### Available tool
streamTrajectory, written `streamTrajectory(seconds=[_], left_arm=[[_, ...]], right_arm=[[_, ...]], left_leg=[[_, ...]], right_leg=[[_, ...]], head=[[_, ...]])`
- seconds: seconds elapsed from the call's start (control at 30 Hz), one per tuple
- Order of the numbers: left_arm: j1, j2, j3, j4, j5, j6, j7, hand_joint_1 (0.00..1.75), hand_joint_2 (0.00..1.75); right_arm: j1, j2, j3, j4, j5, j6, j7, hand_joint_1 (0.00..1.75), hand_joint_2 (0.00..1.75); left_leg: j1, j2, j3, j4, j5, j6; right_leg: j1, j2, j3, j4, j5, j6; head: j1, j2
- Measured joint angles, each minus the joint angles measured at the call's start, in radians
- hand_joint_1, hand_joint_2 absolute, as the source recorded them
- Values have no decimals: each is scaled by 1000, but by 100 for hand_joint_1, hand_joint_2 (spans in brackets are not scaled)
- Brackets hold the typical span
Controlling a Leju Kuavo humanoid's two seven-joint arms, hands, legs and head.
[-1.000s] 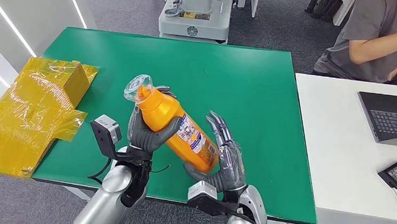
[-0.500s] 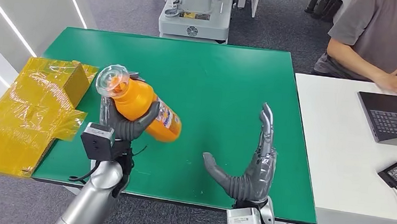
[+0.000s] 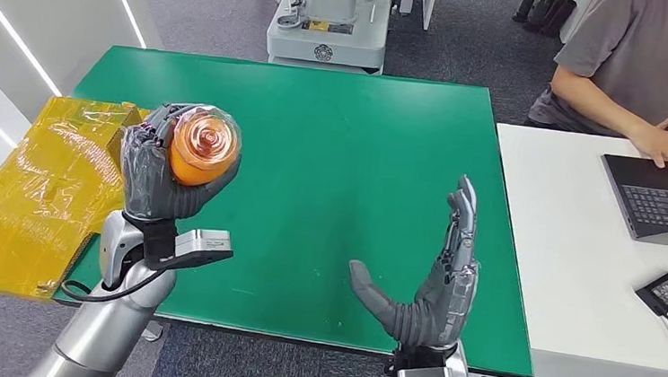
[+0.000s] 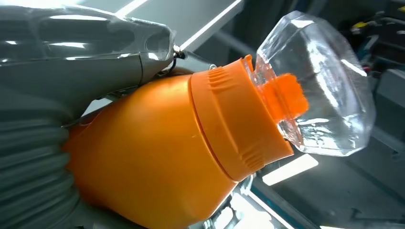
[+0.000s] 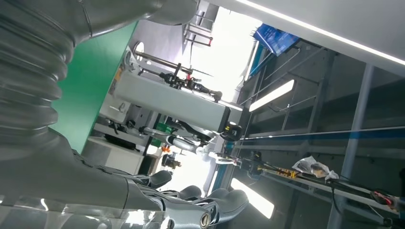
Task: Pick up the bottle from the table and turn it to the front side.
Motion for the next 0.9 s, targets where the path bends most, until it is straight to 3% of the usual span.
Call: streamTrajectory(seconds=[0.17, 0.5, 0.7, 0.9], left_arm=[[-42, 56, -2, 64, -128, -43, 47, 175, 175], [-141, 110, -58, 333, -139, -69, 11, 175, 175], [-257, 135, -130, 602, -209, -71, -38, 175, 175], [-326, 142, -148, 805, -210, -44, -48, 175, 175]], right_arm=[[7, 0, 0, -14, 4, 1, 4, 0, 175], [38, 0, -1, -23, -2, -23, 2, 0, 175], [50, 0, -2, -30, -1, -30, 0, 0, 175], [61, 0, -3, -33, 0, -31, -1, 0, 175]], left_leg=[[0, 1, 1, 0, 0, 0], [0, 2, 1, 0, 0, 0], [0, 3, 1, 0, 0, 0], [0, 3, 1, 0, 0, 0]], right_leg=[[0, 1, 0, 0, 0, 0], [0, 2, 0, 0, 0, 0], [0, 3, 0, 0, 0, 0], [0, 3, 0, 1, 0, 0]], head=[[0, 0], [0, 0], [0, 0], [0, 0]])
